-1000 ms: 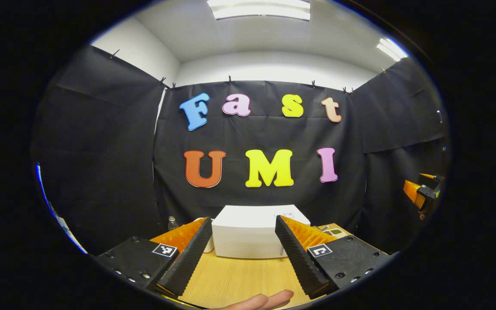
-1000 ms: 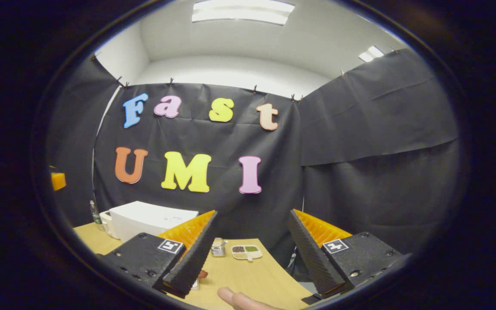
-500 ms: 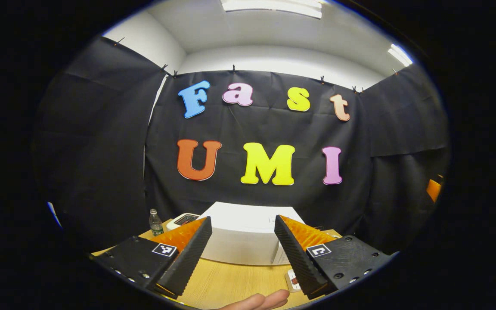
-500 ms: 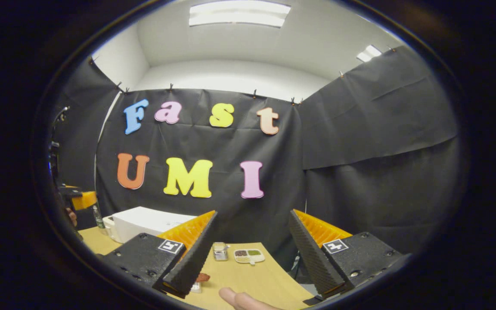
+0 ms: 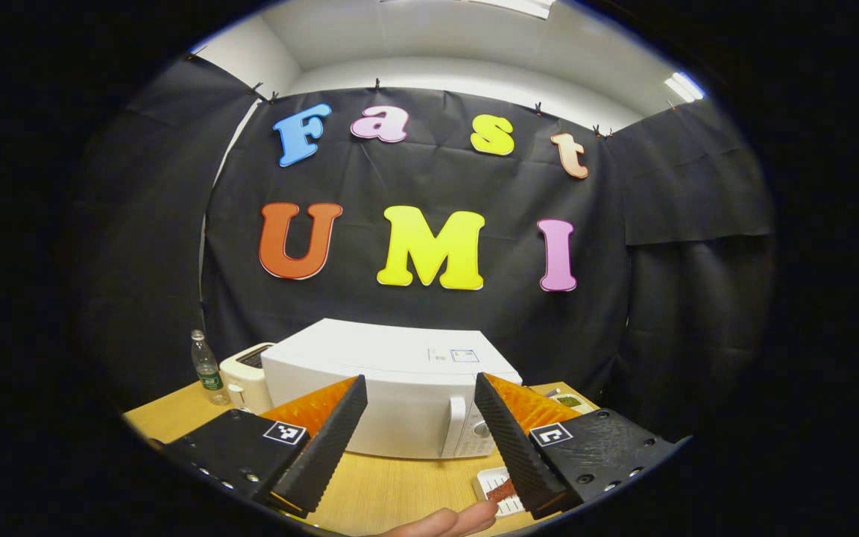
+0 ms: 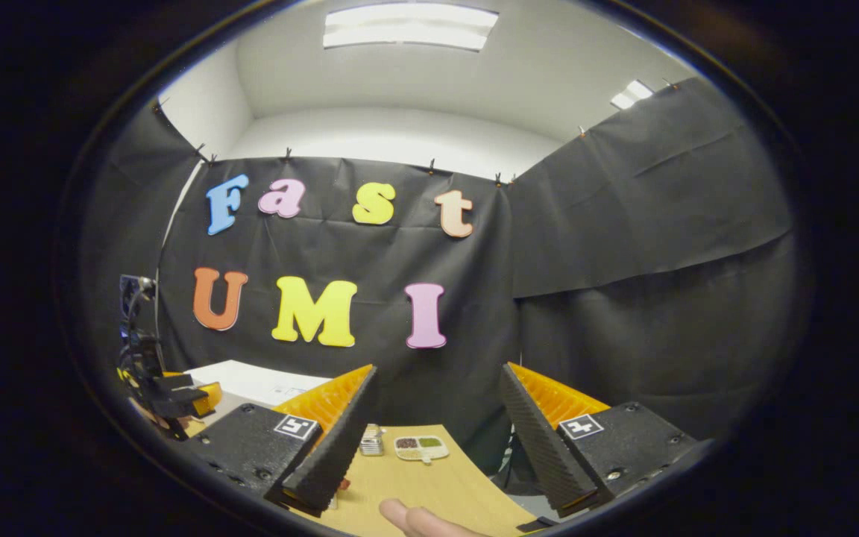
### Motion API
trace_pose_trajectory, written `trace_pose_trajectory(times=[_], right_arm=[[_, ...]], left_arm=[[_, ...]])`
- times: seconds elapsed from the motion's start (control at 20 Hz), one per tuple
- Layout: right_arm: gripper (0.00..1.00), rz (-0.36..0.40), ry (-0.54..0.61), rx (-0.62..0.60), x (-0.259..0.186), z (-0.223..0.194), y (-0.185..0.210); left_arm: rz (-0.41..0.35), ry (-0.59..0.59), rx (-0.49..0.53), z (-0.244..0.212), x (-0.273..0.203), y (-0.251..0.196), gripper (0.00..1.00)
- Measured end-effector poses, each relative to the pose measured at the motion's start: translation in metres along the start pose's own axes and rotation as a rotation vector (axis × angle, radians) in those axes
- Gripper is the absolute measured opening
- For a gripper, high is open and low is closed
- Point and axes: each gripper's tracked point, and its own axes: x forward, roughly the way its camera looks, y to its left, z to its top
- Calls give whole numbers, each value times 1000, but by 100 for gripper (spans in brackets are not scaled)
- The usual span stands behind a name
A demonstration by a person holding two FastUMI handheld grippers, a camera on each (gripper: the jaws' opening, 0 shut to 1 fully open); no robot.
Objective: Open the microwave oven with the left hand, put the food in, and close the microwave oven.
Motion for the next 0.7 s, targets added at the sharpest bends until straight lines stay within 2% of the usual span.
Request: trace_pose_trajectory(times=[0.05, 0.1, 0.15, 0.25, 0.5, 0.55, 0.7], right_arm=[[100, 6, 2, 3, 0, -2, 2], [95, 10, 6, 4, 2, -5, 2], [100, 16, 7, 2, 3, -7, 3], [100, 18, 7, 3, 6, -11, 1], [100, 35, 47, 34, 17, -32, -5], [94, 31, 55, 29, 18, -36, -8], [95, 23, 62, 23, 19, -45, -20]], left_arm=[[-5, 18, -2, -13, 10, -5, 93], [-13, 27, -5, -23, 20, -10, 93], [-21, 34, -8, -33, 29, -15, 93], [-40, 57, -15, -54, 46, -26, 93], [-38, 80, 45, -95, 80, -45, 93], [-32, 94, 40, -104, 86, -46, 94], [-27, 112, 42, -125, 100, -53, 93]])
